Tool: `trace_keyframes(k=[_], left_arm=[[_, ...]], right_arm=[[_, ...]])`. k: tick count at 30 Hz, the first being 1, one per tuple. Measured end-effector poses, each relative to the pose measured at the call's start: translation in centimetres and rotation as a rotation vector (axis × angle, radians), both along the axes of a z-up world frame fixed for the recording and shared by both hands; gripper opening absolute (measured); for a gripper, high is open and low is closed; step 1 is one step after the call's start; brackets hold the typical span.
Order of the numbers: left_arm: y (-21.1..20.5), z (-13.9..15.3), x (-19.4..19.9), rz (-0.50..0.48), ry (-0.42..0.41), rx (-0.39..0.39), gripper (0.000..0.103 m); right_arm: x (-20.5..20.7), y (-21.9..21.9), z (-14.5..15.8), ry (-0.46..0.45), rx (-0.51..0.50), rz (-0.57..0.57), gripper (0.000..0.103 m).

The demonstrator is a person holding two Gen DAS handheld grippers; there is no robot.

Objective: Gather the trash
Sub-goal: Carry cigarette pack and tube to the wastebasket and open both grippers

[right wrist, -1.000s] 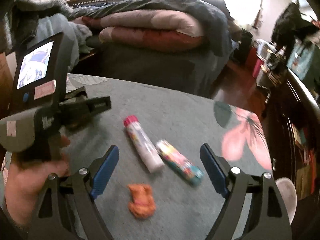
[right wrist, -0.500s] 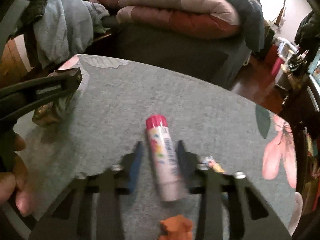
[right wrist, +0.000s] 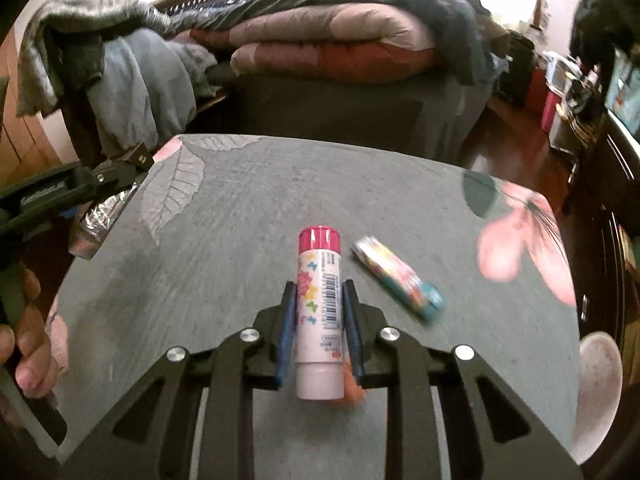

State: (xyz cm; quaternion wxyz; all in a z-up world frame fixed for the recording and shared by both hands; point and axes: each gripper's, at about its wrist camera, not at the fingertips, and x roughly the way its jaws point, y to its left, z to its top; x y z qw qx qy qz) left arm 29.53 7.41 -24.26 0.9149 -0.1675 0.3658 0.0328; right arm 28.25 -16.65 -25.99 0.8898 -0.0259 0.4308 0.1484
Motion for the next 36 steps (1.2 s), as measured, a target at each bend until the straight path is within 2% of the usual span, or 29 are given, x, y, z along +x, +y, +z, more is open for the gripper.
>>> trace_keyframes(k=[7,18,30,36], left_arm=[[-5.9,2.0,-3.0,-0.155,-0.038,-0.006,0.049],[-15.9,4.0,-5.2,-0.391,-0.072,-0.007,0.049],[-26.8,5.1,-6.6,-0.629,-0.097,0.007,0.049],[-32.0,4.9,-7.1,-0.732,-0.1,0.021,0.049]], right_arm=[[-4.7,-5.2,1.3,-0.014,0.071,-0.077,0.024],[-10.8,-13.8,2.0,-0.037,0.144,-0.222,0.024],[-15.3,-24.7,2.3,-0.078,0.161,-0.454,0.024],[-16.7,-28.8,1.8,-0.082,0.152,-0.558,0.024]])
